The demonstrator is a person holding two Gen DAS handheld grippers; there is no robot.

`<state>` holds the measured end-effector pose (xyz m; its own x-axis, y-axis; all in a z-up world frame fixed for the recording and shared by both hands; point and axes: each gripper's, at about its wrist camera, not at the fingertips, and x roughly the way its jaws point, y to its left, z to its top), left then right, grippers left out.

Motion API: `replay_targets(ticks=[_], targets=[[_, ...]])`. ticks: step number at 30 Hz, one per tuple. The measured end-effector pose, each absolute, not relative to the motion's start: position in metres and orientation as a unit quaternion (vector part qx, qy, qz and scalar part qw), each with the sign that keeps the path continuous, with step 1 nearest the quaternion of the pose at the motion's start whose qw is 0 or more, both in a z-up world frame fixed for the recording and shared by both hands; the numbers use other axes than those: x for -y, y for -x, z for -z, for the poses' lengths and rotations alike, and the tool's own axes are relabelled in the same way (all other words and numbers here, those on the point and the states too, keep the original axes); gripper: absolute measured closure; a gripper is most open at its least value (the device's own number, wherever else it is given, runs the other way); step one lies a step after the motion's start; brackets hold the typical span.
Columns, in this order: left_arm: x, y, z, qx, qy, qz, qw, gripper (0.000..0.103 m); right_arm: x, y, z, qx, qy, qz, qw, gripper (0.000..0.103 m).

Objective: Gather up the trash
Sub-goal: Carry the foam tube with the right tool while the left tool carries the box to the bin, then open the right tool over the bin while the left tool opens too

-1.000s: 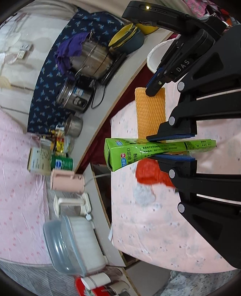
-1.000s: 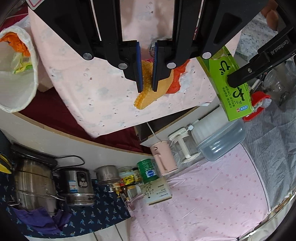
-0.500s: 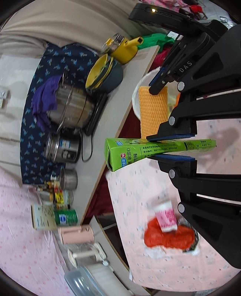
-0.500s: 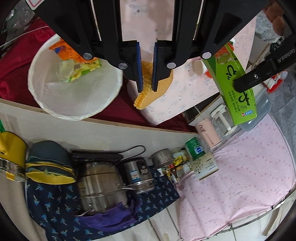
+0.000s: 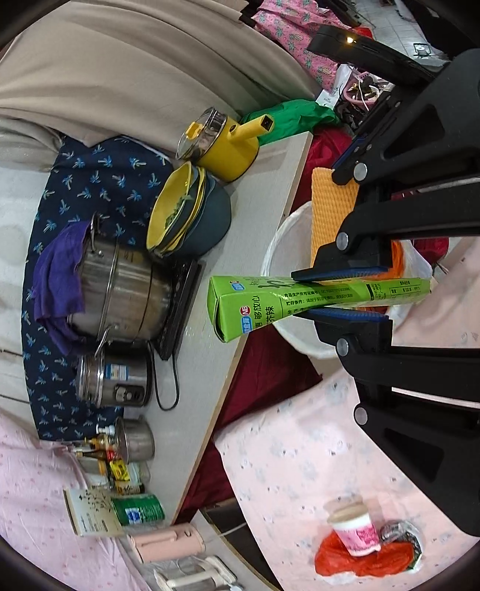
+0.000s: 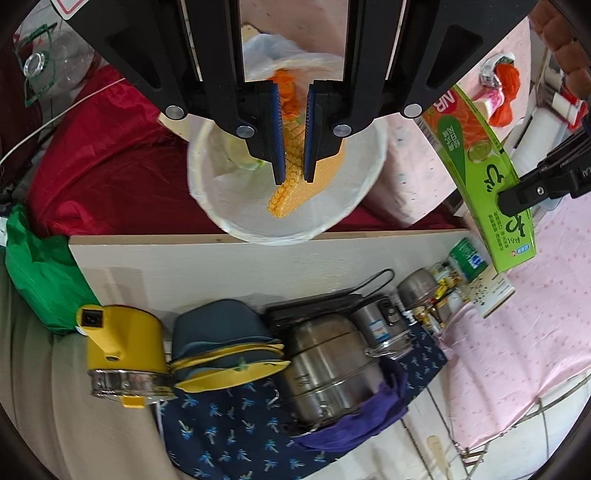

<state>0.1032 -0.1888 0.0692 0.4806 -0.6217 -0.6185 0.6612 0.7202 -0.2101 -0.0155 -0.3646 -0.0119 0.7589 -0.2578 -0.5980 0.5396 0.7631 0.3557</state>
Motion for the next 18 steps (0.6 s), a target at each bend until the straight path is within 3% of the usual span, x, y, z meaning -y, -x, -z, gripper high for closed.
replay_targets(ticks=[7,9,11,18], targets=[[0.217,-0.111,-0.054,-0.366,-0.025,0.378,0.850,0.087,0.372,0.016,0.025,-0.277,-0.258,0.232,0.896,0.089],[0.219,-0.114,-0.051,-0.367,-0.024,0.370,0.853,0.067,0.372,0.013,0.026,-0.277,-0.259,0.230,0.896,0.087],[0.217,-0.114,-0.050,-0.362,-0.025,0.364,0.858,0.056,0.372,0.011,0.026,-0.276,-0.259,0.229,0.897,0.074],[0.204,-0.120,-0.048,-0.361,-0.028,0.350,0.864,0.053,0.367,0.005,0.022,-0.272,-0.263,0.222,0.899,0.070]])
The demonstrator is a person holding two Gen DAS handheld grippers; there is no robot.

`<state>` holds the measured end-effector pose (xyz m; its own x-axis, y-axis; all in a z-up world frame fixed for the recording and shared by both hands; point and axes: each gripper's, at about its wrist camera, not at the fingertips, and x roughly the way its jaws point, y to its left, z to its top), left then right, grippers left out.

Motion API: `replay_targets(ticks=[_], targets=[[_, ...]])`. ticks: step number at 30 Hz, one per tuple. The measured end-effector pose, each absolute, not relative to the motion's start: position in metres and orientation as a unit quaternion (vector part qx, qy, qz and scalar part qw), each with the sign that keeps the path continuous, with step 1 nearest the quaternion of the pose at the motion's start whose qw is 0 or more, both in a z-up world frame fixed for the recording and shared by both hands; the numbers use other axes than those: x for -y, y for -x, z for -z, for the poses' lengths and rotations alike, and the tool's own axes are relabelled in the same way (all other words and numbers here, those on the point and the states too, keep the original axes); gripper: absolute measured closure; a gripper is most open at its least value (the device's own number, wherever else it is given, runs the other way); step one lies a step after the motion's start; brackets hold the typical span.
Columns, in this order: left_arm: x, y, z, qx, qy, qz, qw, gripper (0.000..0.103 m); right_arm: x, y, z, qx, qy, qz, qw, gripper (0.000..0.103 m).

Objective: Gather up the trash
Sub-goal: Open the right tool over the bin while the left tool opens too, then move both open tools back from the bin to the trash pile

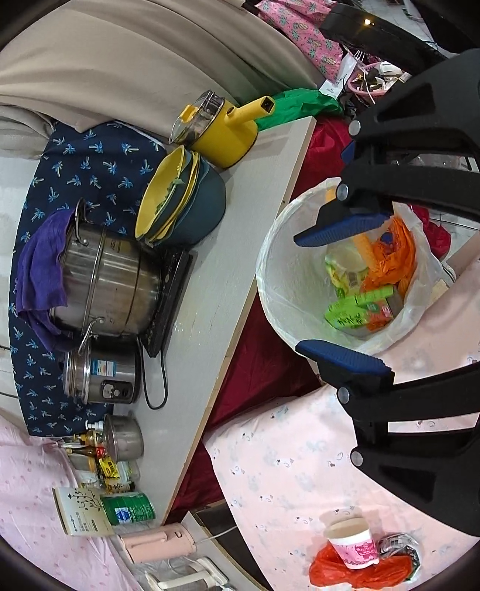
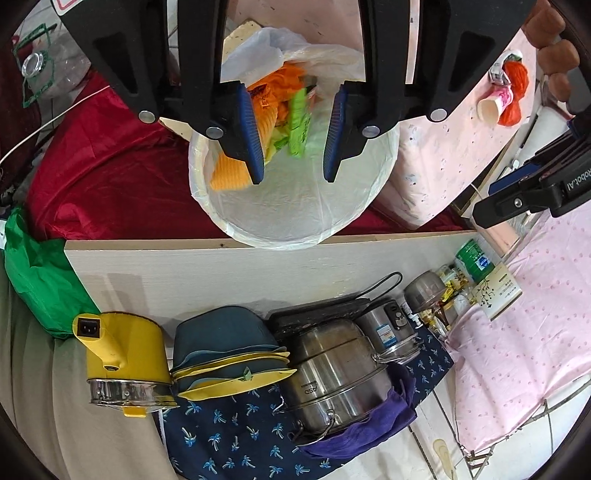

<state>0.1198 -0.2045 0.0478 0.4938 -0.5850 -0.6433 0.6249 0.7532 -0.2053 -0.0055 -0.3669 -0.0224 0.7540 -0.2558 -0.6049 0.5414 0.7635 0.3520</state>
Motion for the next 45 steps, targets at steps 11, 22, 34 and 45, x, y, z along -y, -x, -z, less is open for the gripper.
replay_targets(ticks=[11,22,34,45], targets=[[0.163,-0.124,-0.050,-0.349,-0.035,0.313,0.882,0.053,0.330,-0.012,0.008,-0.277,-0.240,0.192,0.910,0.063],[0.096,-0.134,-0.052,-0.350,-0.011,0.259,0.900,0.049,0.268,-0.041,-0.008,-0.288,-0.207,0.139,0.925,0.058],[0.023,-0.145,-0.052,-0.351,0.013,0.197,0.915,0.049,0.203,-0.067,-0.019,-0.300,-0.174,0.085,0.934,0.058],[-0.045,-0.152,-0.044,-0.350,0.031,0.138,0.926,0.038,0.144,-0.089,-0.020,-0.314,-0.149,0.043,0.937,0.047]])
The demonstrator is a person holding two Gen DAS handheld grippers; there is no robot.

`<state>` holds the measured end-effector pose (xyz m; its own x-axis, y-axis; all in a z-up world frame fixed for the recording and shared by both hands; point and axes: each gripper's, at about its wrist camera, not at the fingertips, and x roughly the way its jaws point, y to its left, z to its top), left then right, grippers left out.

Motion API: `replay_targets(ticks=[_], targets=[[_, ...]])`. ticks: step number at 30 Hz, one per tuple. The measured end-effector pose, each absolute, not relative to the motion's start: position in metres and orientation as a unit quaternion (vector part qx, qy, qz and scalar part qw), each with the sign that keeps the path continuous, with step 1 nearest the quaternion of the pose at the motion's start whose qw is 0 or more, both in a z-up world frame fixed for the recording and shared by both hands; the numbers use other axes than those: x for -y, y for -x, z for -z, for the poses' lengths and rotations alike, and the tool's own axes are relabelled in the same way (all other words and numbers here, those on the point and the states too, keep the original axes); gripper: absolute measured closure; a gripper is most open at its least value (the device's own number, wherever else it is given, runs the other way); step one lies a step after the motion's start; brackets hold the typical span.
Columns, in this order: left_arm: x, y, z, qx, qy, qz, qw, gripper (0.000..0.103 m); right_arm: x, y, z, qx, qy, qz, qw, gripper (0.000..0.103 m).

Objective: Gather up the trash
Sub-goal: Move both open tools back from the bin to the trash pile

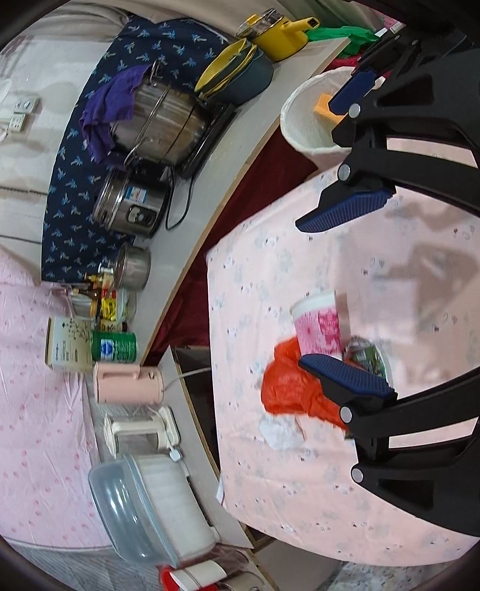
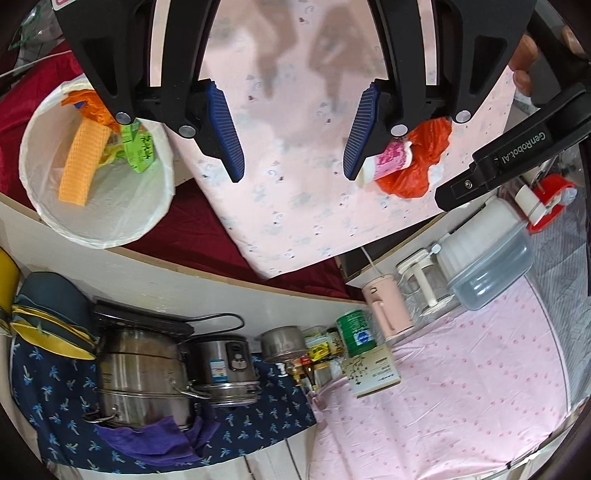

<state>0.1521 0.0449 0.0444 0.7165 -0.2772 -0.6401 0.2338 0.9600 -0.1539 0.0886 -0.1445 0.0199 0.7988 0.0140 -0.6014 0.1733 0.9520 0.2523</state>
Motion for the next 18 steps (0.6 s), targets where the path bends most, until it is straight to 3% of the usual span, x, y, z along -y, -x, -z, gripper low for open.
replay_targets(ticks=[12,18], targets=[[-0.108,-0.167,-0.015,-0.376,0.032,0.080,0.922,0.025,0.089,-0.117,-0.003,-0.341,-0.129,0.003,0.931,0.041],[-0.119,-0.180,0.013,-0.406,0.021,0.068,0.911,0.025,0.072,-0.132,0.012,-0.357,-0.122,-0.007,0.926,0.038]])
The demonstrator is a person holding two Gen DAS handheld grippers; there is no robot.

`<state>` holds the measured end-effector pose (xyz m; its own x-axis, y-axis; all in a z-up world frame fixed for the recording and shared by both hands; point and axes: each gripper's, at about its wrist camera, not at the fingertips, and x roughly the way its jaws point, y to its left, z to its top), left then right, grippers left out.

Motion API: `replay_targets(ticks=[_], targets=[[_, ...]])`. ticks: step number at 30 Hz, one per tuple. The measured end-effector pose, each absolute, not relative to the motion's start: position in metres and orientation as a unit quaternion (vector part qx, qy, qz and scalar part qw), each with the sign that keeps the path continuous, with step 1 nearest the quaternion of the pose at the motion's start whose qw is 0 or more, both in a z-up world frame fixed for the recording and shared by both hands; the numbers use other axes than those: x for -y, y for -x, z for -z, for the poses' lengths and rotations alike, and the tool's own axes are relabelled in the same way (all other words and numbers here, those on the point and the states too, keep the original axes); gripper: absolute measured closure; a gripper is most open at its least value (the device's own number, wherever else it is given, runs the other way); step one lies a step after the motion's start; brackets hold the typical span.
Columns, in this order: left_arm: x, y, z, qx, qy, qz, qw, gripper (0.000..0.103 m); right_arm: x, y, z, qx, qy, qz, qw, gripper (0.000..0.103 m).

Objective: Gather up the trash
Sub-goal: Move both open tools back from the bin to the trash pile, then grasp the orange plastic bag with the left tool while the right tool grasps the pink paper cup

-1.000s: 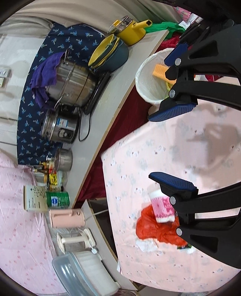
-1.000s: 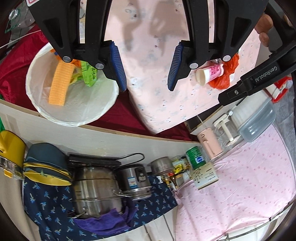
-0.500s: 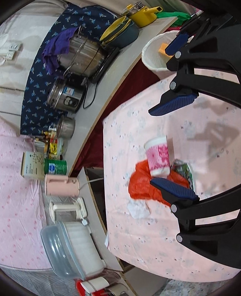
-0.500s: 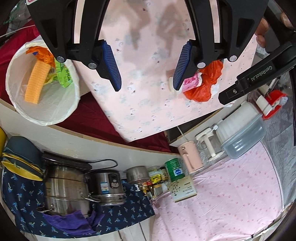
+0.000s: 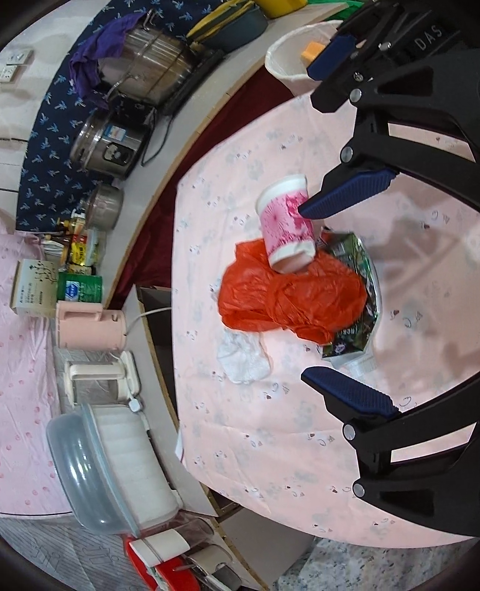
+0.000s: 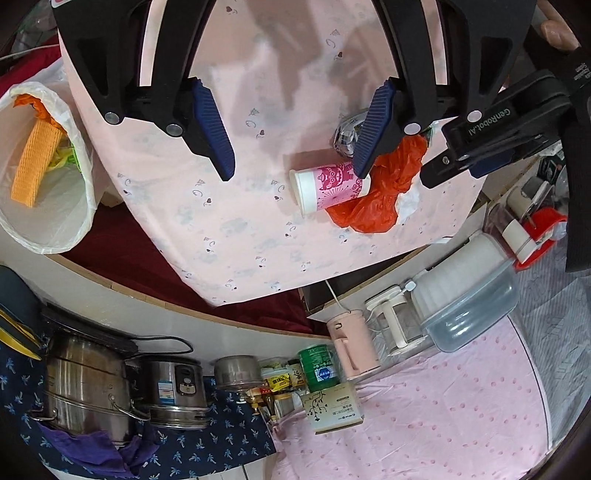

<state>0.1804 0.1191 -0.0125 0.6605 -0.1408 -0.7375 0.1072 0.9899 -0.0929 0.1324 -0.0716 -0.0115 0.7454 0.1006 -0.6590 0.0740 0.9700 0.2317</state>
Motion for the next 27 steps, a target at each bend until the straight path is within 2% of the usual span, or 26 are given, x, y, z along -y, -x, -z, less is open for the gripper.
replay_targets(ticks=[8,16,20,24,27], targets=[[-0.121,-0.203,0.038,-0.432,0.006,0.068,0.899,0.026,0.062,-0.159,0.032,-0.378,-0.118,-0.012,0.918,0.038],[-0.126,-0.228,0.058,-0.456,0.012,0.075,0.887,0.036,0.067,-0.186,0.044,-0.388,-0.121,-0.008,0.913,0.038],[-0.127,-0.236,0.065,-0.466,0.016,0.084,0.881,0.043,0.072,-0.205,0.053,-0.399,-0.132,-0.016,0.907,0.038],[-0.127,-0.240,0.071,-0.475,0.020,0.096,0.874,0.057,0.075,-0.223,0.063,-0.412,-0.144,-0.029,0.899,0.038],[-0.128,-0.240,0.072,-0.478,0.025,0.103,0.872,0.064,0.075,-0.232,0.070,-0.421,-0.153,-0.041,0.893,0.038]])
